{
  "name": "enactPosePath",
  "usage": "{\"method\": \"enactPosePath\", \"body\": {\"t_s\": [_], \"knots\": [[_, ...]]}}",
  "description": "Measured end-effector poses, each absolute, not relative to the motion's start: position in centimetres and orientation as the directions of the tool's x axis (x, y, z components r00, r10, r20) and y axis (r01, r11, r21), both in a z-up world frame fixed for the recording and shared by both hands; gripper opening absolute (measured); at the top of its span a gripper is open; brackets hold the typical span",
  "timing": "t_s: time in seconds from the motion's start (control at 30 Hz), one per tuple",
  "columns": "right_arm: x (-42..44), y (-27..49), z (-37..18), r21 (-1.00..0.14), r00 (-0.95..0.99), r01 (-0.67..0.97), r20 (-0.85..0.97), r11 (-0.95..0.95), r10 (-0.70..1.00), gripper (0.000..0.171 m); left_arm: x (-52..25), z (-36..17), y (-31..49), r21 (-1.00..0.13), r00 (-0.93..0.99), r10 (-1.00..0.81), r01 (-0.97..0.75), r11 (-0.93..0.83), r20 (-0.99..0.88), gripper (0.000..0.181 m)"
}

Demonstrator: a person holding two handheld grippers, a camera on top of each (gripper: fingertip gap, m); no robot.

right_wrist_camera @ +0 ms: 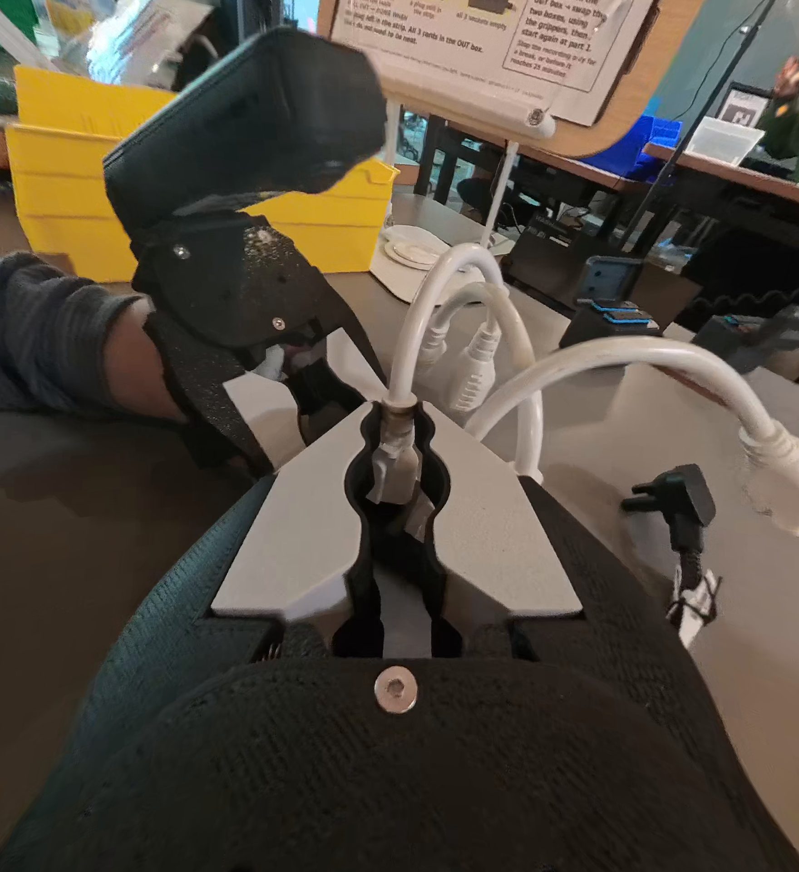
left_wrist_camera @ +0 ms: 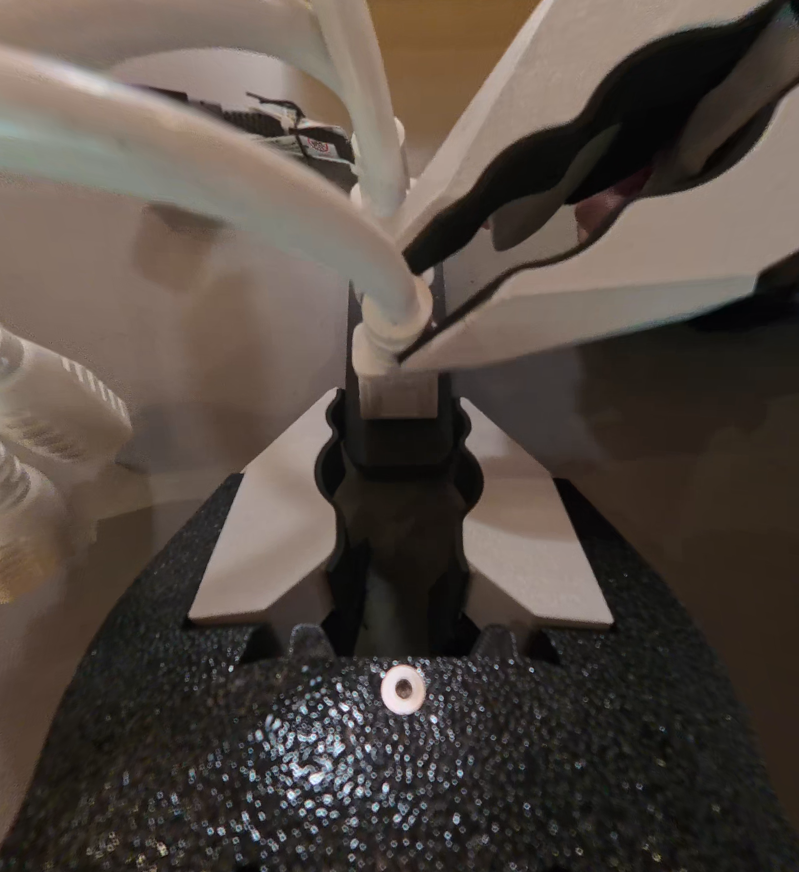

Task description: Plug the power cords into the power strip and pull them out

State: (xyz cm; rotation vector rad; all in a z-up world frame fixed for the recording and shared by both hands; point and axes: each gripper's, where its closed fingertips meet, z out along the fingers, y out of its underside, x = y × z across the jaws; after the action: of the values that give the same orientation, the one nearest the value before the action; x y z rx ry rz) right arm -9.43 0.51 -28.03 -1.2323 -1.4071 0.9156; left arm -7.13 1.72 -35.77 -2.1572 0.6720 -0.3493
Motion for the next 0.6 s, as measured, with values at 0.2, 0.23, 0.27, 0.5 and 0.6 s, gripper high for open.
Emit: {"method": "enactPosePath", "body": {"t_s": [0.2,0.23,0.27,0.5,0.6], "knots": [[-9.39,0.71,-28.00,-0.952,0.010,0.212,0.230,0.223,0.973,0.012,-7.14,-35.77,1.75,-0.787,0.820,-0.571,-0.341,-0.514,0.018,0.044],[-9.47,0.60,-27.99,-0.954,0.017,0.213,0.219,0.211,0.976,0.011,-7.15,-35.78,1.77,-0.786,0.822,-0.569,-0.340,-0.516,0.019,0.044],[-9.59,0.36,-27.99,-0.953,0.021,0.215,0.224,0.214,0.974,0.011,-7.16,-35.78,1.77,-0.786,0.823,-0.568,-0.339,-0.517,0.019,0.043],[-9.27,0.83,-27.87,-0.952,0.041,0.226,0.219,0.205,0.975,0.011,-7.12,-35.75,1.80,-0.788,0.822,-0.569,-0.338,-0.514,0.019,0.044],[-9.32,0.74,-27.88,-0.946,0.044,0.230,0.244,0.227,0.969,0.011,-7.06,-35.77,1.82,-0.787,0.821,-0.570,-0.340,-0.516,0.019,0.044]]}}
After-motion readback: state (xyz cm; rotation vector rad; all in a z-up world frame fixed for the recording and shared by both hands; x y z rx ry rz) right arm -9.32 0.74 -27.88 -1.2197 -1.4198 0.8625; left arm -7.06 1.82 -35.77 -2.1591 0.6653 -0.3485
